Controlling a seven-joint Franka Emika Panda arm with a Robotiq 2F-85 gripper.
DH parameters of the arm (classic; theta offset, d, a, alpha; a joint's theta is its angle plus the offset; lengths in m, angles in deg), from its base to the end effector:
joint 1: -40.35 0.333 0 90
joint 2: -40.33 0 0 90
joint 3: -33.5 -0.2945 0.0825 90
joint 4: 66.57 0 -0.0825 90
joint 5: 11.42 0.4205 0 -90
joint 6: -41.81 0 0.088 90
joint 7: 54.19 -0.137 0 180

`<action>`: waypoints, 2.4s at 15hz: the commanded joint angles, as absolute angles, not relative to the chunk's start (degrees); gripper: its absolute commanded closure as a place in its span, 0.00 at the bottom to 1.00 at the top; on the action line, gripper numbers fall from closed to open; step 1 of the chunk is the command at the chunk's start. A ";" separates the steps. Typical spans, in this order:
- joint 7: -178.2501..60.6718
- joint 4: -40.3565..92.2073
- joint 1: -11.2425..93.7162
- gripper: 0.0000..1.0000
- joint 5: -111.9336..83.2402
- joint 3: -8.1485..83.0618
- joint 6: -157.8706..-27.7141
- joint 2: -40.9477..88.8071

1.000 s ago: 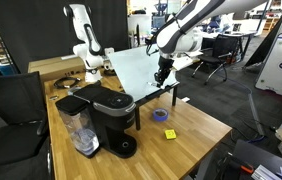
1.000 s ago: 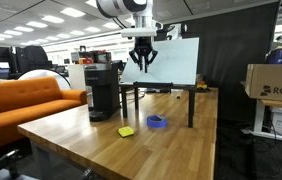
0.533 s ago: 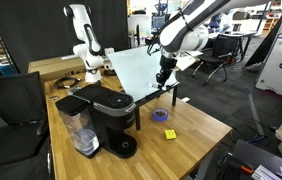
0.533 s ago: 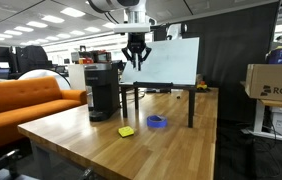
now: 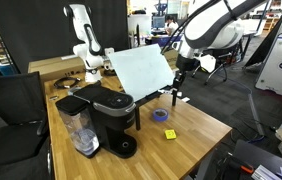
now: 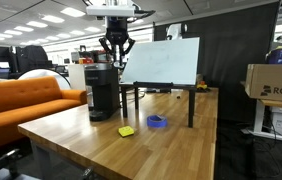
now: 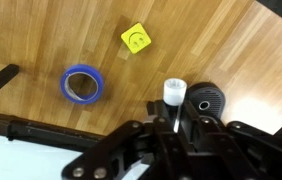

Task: Pick up the pen from the table and write with it on the whiteboard.

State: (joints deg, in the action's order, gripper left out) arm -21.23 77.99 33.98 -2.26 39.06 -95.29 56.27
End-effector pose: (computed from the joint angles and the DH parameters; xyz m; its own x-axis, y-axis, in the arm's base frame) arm 0.4768 -0.0938 0.3181 0.9491 0.2466 0.1958 0.2612 -0.9639 -0.0524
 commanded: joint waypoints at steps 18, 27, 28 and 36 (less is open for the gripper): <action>-31.06 93.67 27.45 0.95 -29.44 46.92 -121.16 40.32; -35.63 90.66 25.95 0.95 -30.60 51.61 -134.61 25.32; -35.36 90.19 25.56 0.95 -29.66 51.33 -135.60 24.13; -36.48 85.18 23.65 0.48 -23.75 47.42 -138.35 19.50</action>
State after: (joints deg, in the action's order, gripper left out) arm -35.78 86.38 26.22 -25.33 50.48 -137.28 20.04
